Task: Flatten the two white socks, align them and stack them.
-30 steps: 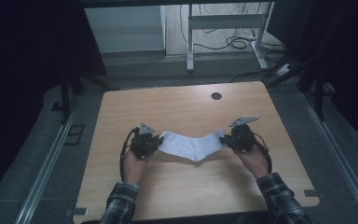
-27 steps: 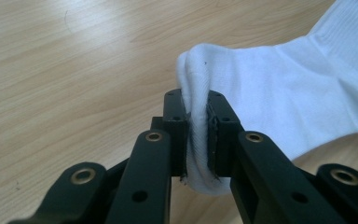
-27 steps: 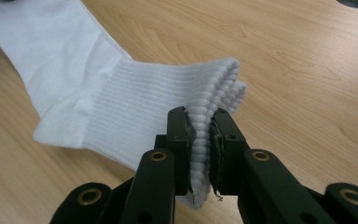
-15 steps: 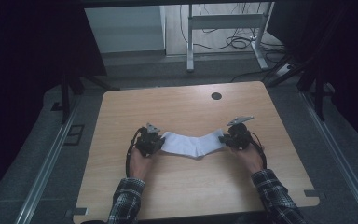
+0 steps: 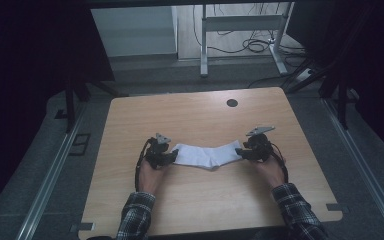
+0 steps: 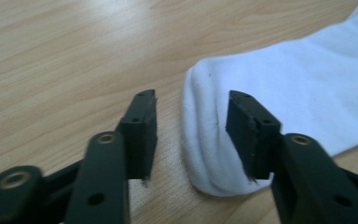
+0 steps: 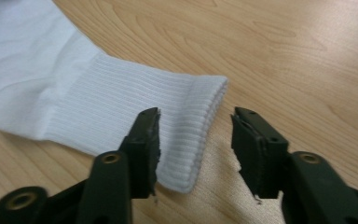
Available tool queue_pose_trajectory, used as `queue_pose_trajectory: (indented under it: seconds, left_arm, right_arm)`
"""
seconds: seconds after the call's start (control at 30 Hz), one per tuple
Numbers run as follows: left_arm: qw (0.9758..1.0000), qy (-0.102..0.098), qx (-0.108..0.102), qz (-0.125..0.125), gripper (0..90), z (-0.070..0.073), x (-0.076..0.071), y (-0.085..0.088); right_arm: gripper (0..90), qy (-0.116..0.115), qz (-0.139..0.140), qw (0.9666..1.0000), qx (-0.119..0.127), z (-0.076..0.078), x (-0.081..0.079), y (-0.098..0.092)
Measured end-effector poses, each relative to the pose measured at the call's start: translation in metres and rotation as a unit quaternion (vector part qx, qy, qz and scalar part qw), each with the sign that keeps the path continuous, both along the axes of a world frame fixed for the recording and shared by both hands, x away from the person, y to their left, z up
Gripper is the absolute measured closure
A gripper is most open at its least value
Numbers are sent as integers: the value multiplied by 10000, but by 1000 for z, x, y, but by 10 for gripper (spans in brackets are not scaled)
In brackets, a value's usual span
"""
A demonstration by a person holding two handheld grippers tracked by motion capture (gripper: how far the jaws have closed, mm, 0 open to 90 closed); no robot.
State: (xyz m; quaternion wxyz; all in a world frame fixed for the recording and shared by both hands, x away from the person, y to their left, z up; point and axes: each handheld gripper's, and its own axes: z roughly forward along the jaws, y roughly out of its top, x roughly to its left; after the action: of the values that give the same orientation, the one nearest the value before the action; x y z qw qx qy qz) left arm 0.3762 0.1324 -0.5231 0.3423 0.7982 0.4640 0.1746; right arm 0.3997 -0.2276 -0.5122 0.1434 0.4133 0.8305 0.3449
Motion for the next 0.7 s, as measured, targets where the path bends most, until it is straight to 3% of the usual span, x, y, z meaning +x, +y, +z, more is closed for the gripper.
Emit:
queue_pose_trajectory:
  seconds: [0.3,0.47,0.7]
  left_arm:
    - [9995,-29,-171,-274,325,9,-11,0]
    - [9987,-7,-314,-400,219,15,-18,1]
    - [9985,-76,-228,-493,142,24,-30,3]
  right_arm:
    - [365,-218,159,9996,-9,10,-13,-5]
    - [299,-220,289,9993,-7,14,-18,-7]
    - [217,-316,436,9985,-82,20,-28,-8]
